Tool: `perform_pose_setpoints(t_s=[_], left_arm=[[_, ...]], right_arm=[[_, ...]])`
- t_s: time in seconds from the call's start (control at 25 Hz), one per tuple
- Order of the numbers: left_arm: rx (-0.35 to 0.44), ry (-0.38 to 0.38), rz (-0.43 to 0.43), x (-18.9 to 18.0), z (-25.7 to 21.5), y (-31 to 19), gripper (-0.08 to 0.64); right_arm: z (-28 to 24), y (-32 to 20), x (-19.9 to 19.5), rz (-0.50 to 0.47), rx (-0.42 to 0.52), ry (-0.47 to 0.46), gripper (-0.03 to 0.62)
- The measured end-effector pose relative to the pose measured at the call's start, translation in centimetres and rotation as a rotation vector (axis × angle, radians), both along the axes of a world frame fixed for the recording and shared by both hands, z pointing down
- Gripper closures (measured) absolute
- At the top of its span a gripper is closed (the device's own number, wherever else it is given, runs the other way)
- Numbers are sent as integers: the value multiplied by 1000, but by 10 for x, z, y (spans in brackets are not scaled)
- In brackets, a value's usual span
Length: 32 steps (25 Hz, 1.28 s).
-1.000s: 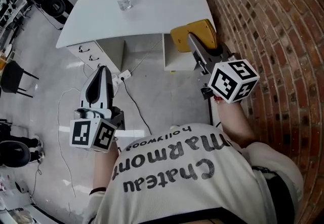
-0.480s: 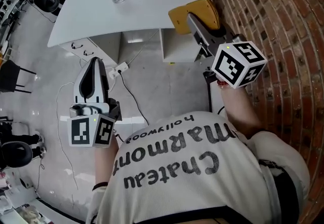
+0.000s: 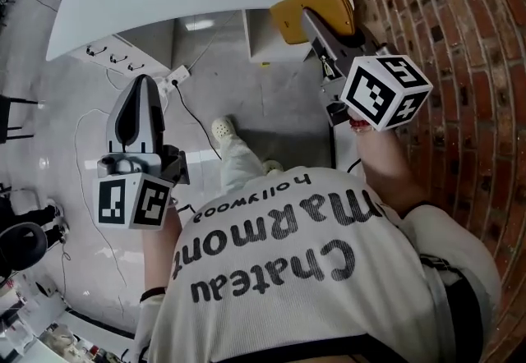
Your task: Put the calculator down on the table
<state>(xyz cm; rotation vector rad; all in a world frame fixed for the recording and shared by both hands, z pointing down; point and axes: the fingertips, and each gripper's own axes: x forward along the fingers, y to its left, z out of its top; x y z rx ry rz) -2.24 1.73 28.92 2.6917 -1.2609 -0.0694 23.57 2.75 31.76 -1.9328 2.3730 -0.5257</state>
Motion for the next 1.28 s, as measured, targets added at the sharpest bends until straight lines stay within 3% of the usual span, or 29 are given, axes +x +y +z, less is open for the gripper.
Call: perform_pose_setpoints(t_s=[0.2,0.44,0.72,1.08,1.28], left_arm=[[-35,14,35,8,21,-45,560],[-41,2,38,5,17,-116,558],[36,72,71,-10,-31,-201,560],[53,103,107,-48,-44,-265,560],[23,79,110,-66,-21,-284,560]], right_arm=[[22,-32,0,22,-46,19,502],[15,-90,-10,43,-38,22,502],[-22,-163,-31,60,12,25,502],[-38,-232,-62,78,60,41,500],[-8,-252,-76,78,14,62,502]])
